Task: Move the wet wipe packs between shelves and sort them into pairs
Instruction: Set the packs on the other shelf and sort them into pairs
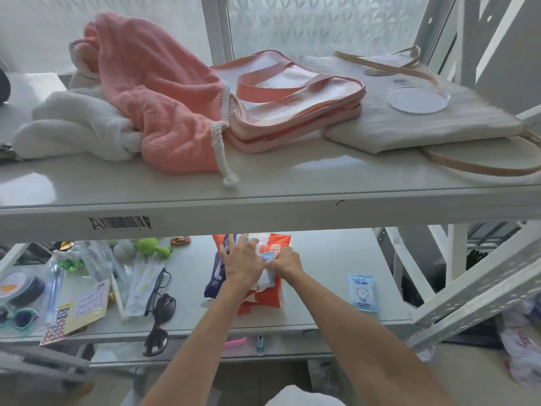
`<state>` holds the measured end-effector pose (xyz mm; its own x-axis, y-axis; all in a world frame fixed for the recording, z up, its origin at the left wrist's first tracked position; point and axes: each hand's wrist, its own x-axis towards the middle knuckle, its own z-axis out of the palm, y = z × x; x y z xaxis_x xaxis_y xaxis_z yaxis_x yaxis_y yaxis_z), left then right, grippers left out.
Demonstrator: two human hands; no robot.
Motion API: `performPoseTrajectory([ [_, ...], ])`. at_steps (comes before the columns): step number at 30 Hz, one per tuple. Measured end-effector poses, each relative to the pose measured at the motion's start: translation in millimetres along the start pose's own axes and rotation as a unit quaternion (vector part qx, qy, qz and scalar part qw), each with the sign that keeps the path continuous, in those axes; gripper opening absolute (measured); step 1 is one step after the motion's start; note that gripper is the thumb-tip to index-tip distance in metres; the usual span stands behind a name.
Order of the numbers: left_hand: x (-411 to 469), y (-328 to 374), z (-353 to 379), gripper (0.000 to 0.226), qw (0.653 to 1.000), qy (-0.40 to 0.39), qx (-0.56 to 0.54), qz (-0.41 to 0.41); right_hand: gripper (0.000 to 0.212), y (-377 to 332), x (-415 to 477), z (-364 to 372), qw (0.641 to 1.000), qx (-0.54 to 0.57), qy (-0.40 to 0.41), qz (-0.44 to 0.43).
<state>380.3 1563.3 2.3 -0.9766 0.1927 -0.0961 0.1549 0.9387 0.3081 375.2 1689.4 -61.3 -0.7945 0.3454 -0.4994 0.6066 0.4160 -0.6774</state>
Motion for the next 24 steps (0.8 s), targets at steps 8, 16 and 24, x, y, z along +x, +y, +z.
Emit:
performPoseTrajectory([
  [8, -1.7, 29.0, 5.7, 0.023, 0.987, 0.134, -0.063, 0.060, 0.029, 49.3, 13.4, -46.2, 0.991, 0.128, 0.039, 0.010],
  [16, -45.3, 80.7, 98.6, 0.052, 0.957, -0.142, -0.111, 0.228, 0.023, 127.3, -9.9, -79.2, 0.996, 0.003, 0.068, 0.062],
  [24, -70.2, 82.5, 154.7, 0.054, 0.961, -0.178, -0.144, 0.155, 0.039, 172.4, -36.1, -95.8, 0.953, -0.195, 0.222, 0.070],
])
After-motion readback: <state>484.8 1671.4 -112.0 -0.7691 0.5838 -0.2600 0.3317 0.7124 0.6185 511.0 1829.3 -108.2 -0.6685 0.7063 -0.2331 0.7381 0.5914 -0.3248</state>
